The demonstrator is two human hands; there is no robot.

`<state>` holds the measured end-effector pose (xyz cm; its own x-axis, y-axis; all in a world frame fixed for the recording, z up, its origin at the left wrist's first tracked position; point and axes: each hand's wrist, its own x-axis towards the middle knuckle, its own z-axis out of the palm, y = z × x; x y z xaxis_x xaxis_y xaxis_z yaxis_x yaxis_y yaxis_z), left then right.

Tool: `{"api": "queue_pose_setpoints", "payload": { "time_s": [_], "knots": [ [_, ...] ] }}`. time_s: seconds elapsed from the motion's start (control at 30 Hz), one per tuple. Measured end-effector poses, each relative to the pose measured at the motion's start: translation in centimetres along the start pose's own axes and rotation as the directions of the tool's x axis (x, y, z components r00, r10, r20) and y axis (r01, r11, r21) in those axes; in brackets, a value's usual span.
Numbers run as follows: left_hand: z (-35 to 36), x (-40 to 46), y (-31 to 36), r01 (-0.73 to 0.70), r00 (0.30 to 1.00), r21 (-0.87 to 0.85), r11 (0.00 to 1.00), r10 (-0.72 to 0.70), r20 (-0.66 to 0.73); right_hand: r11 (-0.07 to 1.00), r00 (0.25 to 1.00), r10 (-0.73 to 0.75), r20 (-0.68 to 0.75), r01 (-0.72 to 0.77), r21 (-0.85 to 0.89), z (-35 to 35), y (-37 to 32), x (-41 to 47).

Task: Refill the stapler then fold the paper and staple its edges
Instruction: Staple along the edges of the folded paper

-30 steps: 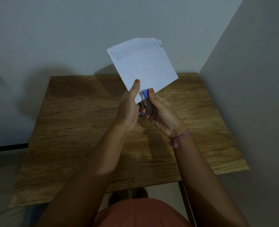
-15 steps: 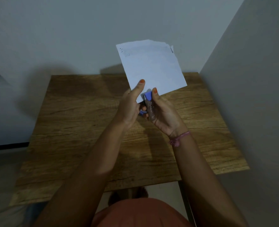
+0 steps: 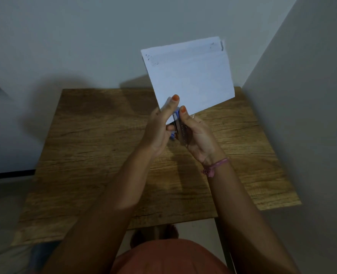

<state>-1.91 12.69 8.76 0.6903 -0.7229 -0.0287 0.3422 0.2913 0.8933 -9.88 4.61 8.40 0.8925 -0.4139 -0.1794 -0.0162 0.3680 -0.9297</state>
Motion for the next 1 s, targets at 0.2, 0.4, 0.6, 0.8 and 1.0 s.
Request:
{"api": "queue_pose_setpoints", "payload": {
  "time_s": [0.2,0.4,0.6,0.8,1.0],
  "knots": [
    [0.2,-0.5,-2.0,-0.080,0.989,0.069,0.994,0.088,-0.116,0.998,0.999,-0.044,-0.026,0.045,0.052,0.7,0.6,0.1],
    [0.3,-0.5,-1.8,-0.214,0.955,0.156,0.964,0.240,-0.176,0.990,0.995,-0.080,-0.053,0.085,0.109,1.8,0.8,0.2],
    [0.3,-0.4,-1.4,-0.244,0.942,0.194,0.950,0.279,-0.184,0.980,0.991,-0.115,-0.061,0.123,0.158,2.7,1.0,0.2],
    [-0.3,-0.4,-1.3,-0.222,0.964,0.155,0.963,0.241,-0.113,0.982,0.986,-0.136,-0.098,0.147,0.121,2.9,1.2,0.2],
    [-0.2,-0.2,-1.0,-0.239,0.965,0.101,0.966,0.248,-0.089,0.977,0.979,-0.169,-0.117,0.181,0.109,3.2,1.0,0.1]
  ]
}}
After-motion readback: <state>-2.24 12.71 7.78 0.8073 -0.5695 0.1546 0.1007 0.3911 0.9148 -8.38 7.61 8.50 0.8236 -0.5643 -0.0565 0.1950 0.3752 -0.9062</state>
